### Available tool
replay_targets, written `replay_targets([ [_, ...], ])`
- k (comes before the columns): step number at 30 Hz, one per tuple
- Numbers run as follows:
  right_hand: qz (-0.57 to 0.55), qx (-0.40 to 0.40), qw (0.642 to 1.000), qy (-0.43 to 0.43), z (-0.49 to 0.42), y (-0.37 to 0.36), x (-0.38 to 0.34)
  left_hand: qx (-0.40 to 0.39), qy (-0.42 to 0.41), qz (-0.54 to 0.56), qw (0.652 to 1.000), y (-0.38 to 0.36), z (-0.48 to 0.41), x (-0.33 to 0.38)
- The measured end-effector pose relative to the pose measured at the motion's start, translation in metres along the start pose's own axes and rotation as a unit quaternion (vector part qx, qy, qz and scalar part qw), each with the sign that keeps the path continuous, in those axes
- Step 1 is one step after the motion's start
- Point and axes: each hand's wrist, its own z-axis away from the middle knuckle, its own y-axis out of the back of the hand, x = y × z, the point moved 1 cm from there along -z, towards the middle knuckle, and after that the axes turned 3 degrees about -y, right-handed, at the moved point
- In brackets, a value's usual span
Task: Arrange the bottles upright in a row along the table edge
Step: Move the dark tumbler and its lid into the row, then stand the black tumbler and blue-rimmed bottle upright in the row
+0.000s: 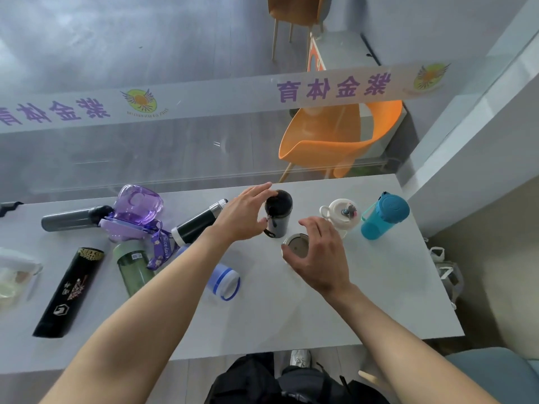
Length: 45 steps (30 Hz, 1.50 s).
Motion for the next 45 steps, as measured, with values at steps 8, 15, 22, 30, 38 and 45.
replay_targets([
  [8,-0.026,-0.043,0.994,0.102,-0.01,-0.047,-0.061,0.033,0.147,0.002,0.989,0.015,0.073,-0.095],
  [15,0.023,-0.245,0.968,0.035,0.004,-0.126,-0.104,-0.055,0.212,-0.018,0.975,0.008,0.1,-0.171],
  [22,0.111,-0.412,0.901,-0.079,0.041,-0.198,-0.116,-0.13,0.183,-0.02,0.974,-0.022,0.088,-0.212],
  [30,0.0,-0.252,0.949,-0.189,0.057,-0.153,-0.105,-0.144,0.175,-0.033,0.973,-0.064,0.041,-0.214],
  [38,-0.022,-0.007,0.989,-0.144,0.051,-0.109,-0.092,-0.118,0.246,0.144,0.951,-0.076,0.04,-0.198],
  [45,0.005,-0.003,0.99,-0.139,0.051,-0.101,-0.084,-0.027,0.227,0.321,0.919,-0.073,0.065,-0.176],
])
